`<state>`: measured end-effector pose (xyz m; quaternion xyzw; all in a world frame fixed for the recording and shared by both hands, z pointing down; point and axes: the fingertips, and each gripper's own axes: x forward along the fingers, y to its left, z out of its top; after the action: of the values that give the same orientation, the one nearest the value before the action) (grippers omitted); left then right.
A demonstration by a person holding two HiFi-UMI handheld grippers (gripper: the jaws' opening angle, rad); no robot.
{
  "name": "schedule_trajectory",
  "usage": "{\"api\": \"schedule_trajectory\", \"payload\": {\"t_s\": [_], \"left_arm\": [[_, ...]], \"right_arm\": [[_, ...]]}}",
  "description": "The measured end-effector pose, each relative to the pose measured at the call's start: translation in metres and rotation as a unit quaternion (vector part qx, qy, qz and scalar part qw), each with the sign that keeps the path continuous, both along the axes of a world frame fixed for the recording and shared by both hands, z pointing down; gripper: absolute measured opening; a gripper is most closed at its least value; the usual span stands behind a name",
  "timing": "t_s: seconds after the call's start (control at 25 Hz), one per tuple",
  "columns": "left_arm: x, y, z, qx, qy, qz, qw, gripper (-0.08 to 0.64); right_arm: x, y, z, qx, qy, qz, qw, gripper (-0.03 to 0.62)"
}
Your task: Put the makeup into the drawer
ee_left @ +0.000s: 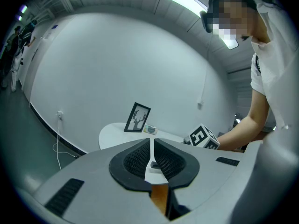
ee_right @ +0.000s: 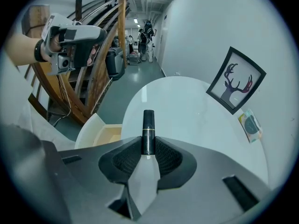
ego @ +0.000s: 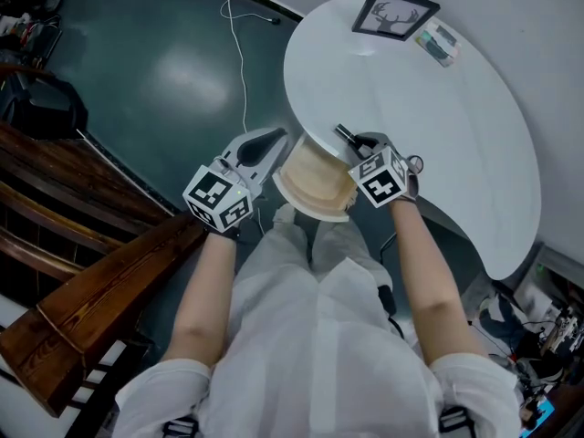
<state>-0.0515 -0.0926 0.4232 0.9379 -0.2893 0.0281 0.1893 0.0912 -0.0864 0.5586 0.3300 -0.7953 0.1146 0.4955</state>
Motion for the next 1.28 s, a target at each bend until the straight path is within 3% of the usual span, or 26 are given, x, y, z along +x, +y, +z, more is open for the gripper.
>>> {"api": "schedule_trajectory", "payload": {"t_s": [0.76, 1.28], "left_arm": [[-0.016, 0.017, 0.01, -0.008, -0.002, 0.0, 1.0, 0.025], [-0.025, 0.025, 0.027, -0.018, -0.01, 0.005, 0.9998, 0.025]], "right_arm": [[-0.049, 0.051, 0.012, -0.023, -0.031, -0.016, 0.999, 0.087], [-0.071, 0.075, 0.07, -0.071, -0.024, -0.022, 0.997, 0.087]]}}
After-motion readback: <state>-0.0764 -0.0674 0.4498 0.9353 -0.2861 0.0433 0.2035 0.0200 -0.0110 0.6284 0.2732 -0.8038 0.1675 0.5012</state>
